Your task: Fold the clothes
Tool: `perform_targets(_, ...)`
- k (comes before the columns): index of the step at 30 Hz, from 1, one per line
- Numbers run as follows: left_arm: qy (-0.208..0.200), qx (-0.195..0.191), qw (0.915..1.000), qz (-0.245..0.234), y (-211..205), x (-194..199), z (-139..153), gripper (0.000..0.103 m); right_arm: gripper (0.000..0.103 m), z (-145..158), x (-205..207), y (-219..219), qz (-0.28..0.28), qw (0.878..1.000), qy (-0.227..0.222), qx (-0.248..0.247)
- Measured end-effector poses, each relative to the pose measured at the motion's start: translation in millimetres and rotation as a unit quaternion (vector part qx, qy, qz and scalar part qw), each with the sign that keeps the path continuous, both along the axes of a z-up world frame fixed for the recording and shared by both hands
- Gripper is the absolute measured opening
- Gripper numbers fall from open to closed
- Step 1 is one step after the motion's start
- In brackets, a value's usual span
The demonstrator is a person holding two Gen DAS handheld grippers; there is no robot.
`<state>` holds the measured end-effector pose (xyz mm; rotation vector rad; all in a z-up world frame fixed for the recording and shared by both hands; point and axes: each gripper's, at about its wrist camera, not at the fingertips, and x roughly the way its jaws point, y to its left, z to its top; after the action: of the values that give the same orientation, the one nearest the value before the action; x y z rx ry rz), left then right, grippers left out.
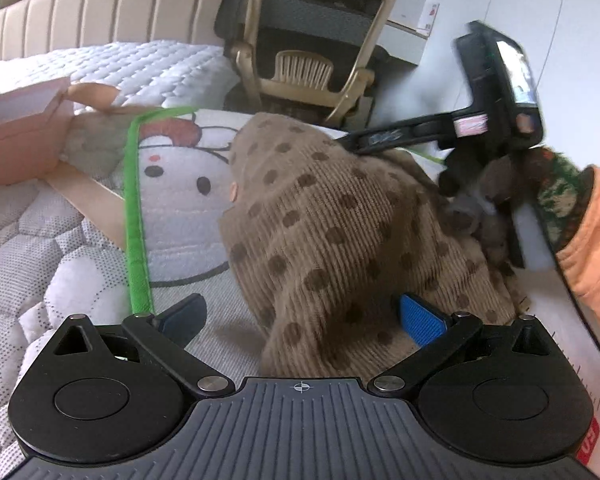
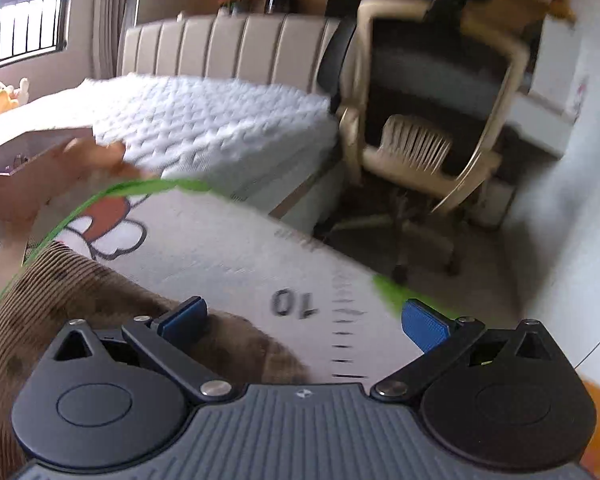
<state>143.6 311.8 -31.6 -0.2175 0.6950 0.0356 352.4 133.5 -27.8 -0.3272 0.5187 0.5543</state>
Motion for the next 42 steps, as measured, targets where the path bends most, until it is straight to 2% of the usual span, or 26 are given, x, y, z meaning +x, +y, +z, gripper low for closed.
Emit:
perform_targets(3, 0.001, 0.002, 1.0000, 0.003, -2, -1, 4, 0.103, 0.103, 0, -13, -15, -0.002, 1.000, 0.002, -0.011)
perform_targets(5, 0.001, -0.002, 1.0000, 0.003, -6, -4, 5, 0.103, 0.103, -16, -15, -16, -0.007, 0.999, 0.024, -0.032)
perform_targets(7, -0.005, 0.005, 0.9999, 0.008, -20, -13, 3, 0.103, 0.103, -25, -18, -26, -0.019, 0.999, 0.032, -0.006)
perform_targets(10, -0.015, 0.015, 0.9997, 0.014, -42, -28, 0, 0.103, 0.103, -20, -32, -51, -0.031, 0.996, 0.059, 0.062)
perform_targets(13, -0.025, 0.025, 0.9992, 0.021, -63, -42, -3, 0.103, 0.103, -17, -68, -88, -0.015, 0.990, 0.085, 0.107)
perform_targets(15, -0.032, 0.031, 0.9987, 0.025, -78, -51, -5, 0.103, 0.103, -17, -98, -110, 0.008, 0.988, 0.108, 0.113)
perform_targets(16, -0.034, 0.035, 0.9985, 0.027, -85, -56, -6, 0.103, 0.103, -18, -116, -121, 0.021, 0.987, 0.117, 0.112)
perform_targets(18, -0.014, 0.043, 0.9984, 0.033, -96, -68, -7, 0.103, 0.103, -20, -149, -136, 0.036, 0.987, 0.122, 0.096)
perform_targets(22, -0.016, 0.068, 0.9962, 0.052, -117, -92, -5, 0.103, 0.103, -31, -195, -153, 0.047, 0.988, 0.136, 0.058)
perform_targets(25, -0.017, 0.106, 0.9926, 0.058, -132, -94, -3, 0.103, 0.103, -34, -214, -154, 0.047, 0.991, 0.117, 0.031)
perform_targets(28, -0.014, 0.121, 0.9907, 0.061, -138, -97, -1, 0.103, 0.103, -35, -221, -151, 0.032, 0.994, 0.106, 0.006)
perform_targets(30, -0.008, 0.115, 0.9910, 0.068, -135, -95, -2, 0.103, 0.103, -37, -225, -155, 0.031, 0.995, 0.094, 0.009)
perform_targets(36, 0.027, 0.099, 0.9919, 0.076, -125, -86, -9, 0.103, 0.103, -39, -220, -158, 0.034, 0.995, 0.096, 0.018)
perform_targets(42, 0.021, 0.086, 0.9933, 0.075, -121, -86, -11, 0.103, 0.103, -40, -218, -156, 0.035, 0.995, 0.096, 0.020)
